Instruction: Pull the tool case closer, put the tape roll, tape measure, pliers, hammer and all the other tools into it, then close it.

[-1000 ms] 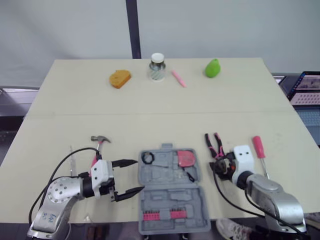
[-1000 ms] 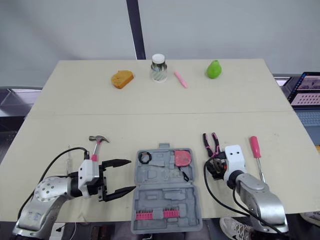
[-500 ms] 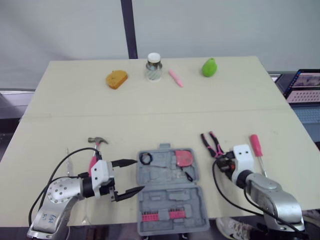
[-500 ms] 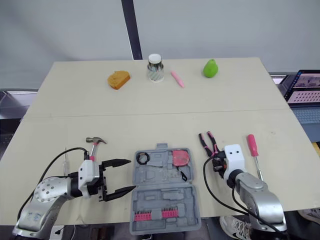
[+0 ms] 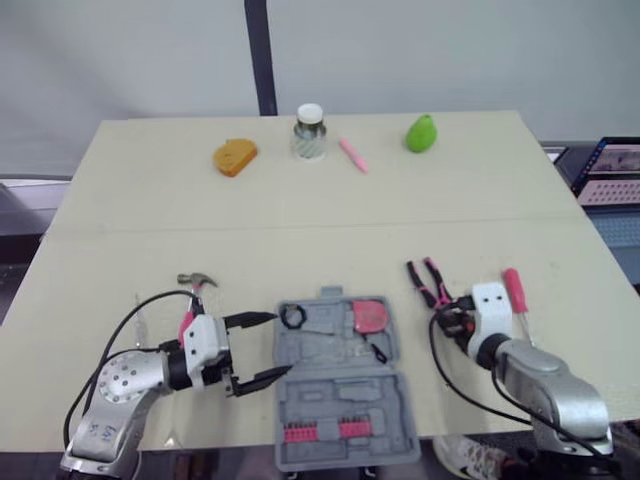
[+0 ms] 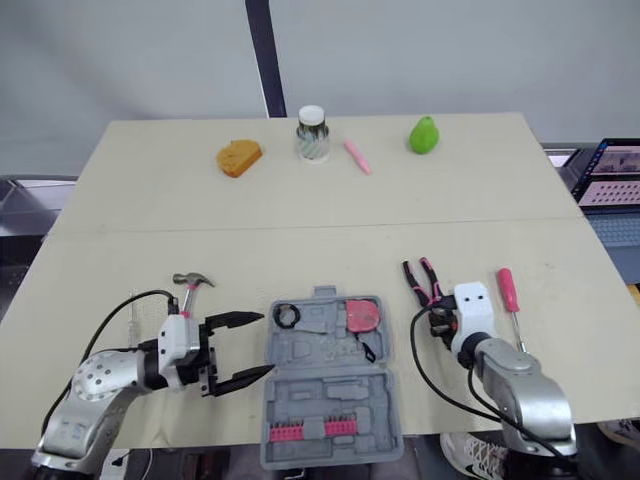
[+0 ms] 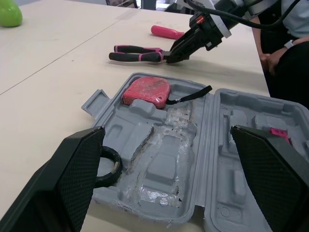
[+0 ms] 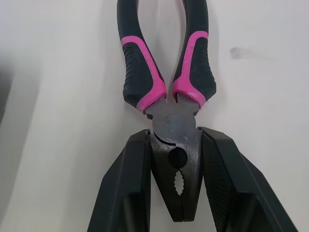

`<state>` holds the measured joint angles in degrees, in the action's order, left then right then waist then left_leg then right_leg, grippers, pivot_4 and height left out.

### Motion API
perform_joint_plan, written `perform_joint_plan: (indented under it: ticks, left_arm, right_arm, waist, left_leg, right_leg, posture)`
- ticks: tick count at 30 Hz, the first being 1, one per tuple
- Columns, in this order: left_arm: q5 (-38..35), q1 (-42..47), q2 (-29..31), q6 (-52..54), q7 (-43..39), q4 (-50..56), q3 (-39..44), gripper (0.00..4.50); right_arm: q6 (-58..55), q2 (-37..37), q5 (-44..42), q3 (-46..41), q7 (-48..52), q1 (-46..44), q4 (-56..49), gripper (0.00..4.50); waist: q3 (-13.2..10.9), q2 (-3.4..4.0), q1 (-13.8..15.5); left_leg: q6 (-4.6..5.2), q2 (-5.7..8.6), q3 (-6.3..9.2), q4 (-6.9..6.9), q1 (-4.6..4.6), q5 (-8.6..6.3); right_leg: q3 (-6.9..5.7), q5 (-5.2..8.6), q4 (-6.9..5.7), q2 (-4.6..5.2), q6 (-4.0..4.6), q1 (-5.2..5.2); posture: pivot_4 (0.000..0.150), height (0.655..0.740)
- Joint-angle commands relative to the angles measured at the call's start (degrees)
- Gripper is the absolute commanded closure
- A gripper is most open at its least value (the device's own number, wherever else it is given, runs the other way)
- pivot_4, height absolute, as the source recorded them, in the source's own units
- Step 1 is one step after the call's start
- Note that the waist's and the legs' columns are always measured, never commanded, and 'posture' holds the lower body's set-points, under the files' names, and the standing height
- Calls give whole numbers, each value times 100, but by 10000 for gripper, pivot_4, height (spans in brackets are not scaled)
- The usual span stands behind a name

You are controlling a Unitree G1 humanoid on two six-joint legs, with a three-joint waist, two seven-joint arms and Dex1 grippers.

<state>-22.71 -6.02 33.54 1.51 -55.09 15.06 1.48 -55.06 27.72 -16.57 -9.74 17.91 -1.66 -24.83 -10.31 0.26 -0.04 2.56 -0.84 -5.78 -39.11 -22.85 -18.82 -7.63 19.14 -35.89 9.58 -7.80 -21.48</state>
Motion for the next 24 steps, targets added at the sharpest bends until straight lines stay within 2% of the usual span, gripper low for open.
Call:
perform_joint_plan:
  ticks: [1, 7, 11, 18, 24]
  left_arm:
    - [-304, 111, 116, 204, 44, 96, 353, 0]
    - [-894, -37, 521, 443, -384, 206, 970, 0]
    - [-1121, -292, 783, 549, -625, 325, 1342, 0]
    - [-1091, -490, 887, 550, -686, 466, 1560, 0]
    - [-1088, -755, 853, 603, -593, 740, 1615, 0]
  right_arm:
    - [-54, 640, -402, -135, 733, -109, -746, 35334]
    - [-258, 2259, -1065, 244, 2207, -813, -1073, 35334]
    - [-169, 3069, -1229, 1022, 3122, -1682, -1113, 35334]
    - [-177, 3356, -1070, 2783, 4333, -3244, -1130, 35334]
    - [-374, 3084, -656, 3945, 4593, -3956, -946, 35334]
  waist:
    - [0, 0, -2]
    - [-9, 7, -35]
    - [-13, 3, -21]
    - [-20, 0, -9]
    - [-22, -3, -26]
  left_leg:
    - [-1, 0, 2, -1, -4, 3]
    - [-1, -5, 1, -1, -8, 8]
    - [-2, -6, 12, 0, -9, 8]
    - [-1, -1, 19, -10, -19, 9]
    - [-1, 0, 22, -11, -23, 8]
  right_leg:
    - [-3, 0, 0, 0, 0, -1]
    - [-4, 0, 3, -3, -1, -8]
    - [-11, 0, 12, -1, 0, -2]
    - [-15, -3, 19, 4, -3, -1]
    - [-19, -3, 18, 5, -3, -2]
  posture:
    - [1500, 6950]
    - [1500, 6950]
    - [1500, 6950]
    - [1500, 6950]
    - [1500, 6950]
